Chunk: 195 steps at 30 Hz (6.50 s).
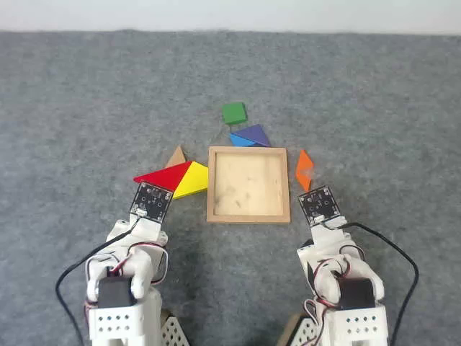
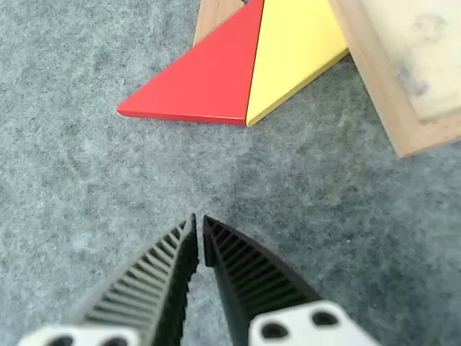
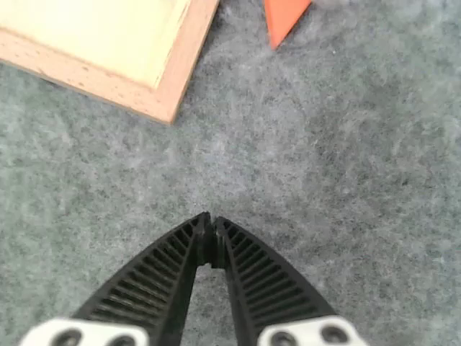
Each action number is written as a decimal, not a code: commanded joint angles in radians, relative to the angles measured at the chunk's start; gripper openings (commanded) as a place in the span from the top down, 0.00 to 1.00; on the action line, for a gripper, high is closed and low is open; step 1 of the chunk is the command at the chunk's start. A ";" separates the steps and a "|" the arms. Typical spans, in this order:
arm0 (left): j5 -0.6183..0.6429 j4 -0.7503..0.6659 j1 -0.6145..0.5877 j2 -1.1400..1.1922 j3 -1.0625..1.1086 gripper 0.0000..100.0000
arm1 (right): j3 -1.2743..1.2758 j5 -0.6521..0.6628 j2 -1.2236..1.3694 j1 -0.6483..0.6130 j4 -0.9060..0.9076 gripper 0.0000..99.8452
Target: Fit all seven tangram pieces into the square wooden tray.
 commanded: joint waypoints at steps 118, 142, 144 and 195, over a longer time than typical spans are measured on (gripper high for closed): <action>-0.005 0.005 0.000 -0.021 -0.010 0.98 | -0.400 0.052 0.363 -0.064 -0.260 0.99; -0.005 0.005 0.000 -0.021 -0.010 0.98 | -0.499 -0.097 1.145 -0.128 -0.628 0.79; -0.005 0.005 0.000 -0.021 -0.010 0.98 | -0.505 -0.074 1.145 -0.177 -0.610 0.77; -0.005 0.005 0.002 -0.021 -0.010 0.98 | -0.425 -0.305 1.145 -0.165 -0.648 0.77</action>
